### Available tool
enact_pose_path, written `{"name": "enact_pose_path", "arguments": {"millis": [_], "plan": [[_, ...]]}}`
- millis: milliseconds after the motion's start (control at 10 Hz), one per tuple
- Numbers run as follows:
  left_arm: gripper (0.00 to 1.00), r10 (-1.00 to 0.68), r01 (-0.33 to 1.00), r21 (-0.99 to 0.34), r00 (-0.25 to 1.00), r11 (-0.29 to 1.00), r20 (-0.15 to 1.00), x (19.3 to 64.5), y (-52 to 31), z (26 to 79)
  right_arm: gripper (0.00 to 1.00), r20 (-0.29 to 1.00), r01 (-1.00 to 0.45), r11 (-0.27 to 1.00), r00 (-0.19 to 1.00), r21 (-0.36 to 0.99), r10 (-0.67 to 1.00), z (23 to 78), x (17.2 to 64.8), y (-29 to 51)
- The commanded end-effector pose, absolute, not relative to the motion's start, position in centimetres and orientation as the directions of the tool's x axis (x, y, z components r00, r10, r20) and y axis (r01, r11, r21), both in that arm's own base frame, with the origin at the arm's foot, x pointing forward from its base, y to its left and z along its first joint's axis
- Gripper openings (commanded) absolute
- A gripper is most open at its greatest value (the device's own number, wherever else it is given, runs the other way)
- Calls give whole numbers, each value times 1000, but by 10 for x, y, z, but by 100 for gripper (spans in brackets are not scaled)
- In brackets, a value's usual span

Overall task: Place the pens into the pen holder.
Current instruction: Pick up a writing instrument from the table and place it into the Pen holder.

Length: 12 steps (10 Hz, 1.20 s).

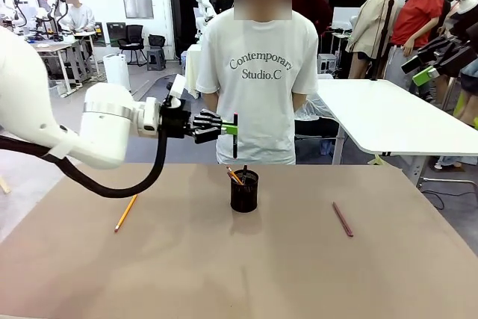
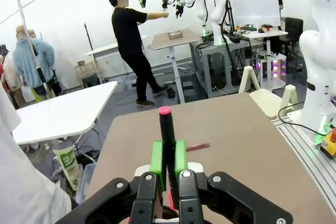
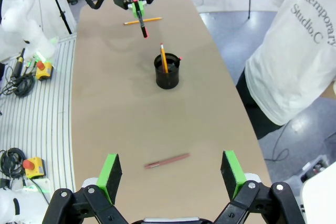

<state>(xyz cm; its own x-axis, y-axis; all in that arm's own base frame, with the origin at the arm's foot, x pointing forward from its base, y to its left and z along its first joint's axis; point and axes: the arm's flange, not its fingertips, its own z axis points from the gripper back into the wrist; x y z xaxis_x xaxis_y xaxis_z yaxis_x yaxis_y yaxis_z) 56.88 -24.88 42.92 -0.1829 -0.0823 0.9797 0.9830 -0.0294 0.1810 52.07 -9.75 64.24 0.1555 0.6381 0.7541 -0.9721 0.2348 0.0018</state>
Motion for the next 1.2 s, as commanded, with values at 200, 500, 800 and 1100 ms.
{"name": "enact_pose_path", "arguments": {"millis": [200, 500, 800, 1100], "plan": [[0, -77, 982, 184, -187, -36, 979, 571, -255, 425, 100, 757, -973, 232, 151, 0, 635, 643, 519, -96], [0, -77, 982, 184, -187, -36, 979, 571, -255, 425, 100, 757, -973, 232, 151, 0, 635, 643, 519, -96], [0, -25, 983, 146, -150, -112, 988, 590, -260, 403, 100, 757, -973, 232, 151, 0, 635, 643, 519, -96], [0, -32, 977, 166, -172, -135, 985, 601, -274, 381, 100, 757, -973, 232, 151, 0, 635, 643, 519, -96]]}}
